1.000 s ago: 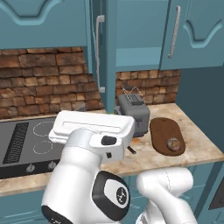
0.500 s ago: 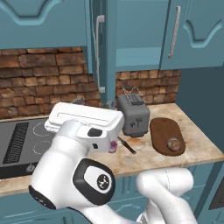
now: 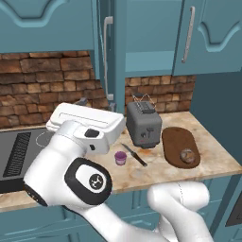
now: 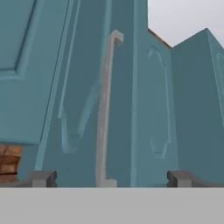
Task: Pick the bread, place it on the cutting board, pick the jam, place it on the counter, and close the cabinet.
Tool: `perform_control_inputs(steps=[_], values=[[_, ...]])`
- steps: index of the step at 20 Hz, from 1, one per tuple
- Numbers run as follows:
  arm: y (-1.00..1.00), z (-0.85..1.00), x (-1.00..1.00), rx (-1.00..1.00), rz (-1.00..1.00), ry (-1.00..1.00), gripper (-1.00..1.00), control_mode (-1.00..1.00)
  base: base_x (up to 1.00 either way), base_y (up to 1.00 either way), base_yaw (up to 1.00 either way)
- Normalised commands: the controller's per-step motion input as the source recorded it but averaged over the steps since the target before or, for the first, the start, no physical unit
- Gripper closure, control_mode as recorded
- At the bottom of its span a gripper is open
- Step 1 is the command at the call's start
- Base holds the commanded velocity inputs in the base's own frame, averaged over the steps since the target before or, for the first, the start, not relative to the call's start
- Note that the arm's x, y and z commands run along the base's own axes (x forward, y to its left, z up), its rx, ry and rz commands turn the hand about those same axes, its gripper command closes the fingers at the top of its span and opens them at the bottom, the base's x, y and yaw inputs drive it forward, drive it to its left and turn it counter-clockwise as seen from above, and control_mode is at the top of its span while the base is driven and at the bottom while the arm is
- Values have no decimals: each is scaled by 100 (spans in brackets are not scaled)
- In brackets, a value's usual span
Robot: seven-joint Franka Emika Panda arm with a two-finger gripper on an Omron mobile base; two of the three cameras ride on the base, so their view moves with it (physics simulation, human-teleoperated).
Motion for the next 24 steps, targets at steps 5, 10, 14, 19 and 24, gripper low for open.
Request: perform_control_inputs(steps=[5, 10, 14, 19, 24], values=[[9, 0, 24, 0, -10, 0, -100, -100, 0, 0, 0], [5, 0, 19, 0, -10, 0, -100, -100, 0, 0, 0], [3, 0, 17, 1, -10, 0, -100, -100, 0, 0, 0], [0, 0, 10, 1, -11, -2, -100, -100, 0, 0, 0], [0, 0, 2, 0, -14, -3, -100, -100, 0, 0, 0]])
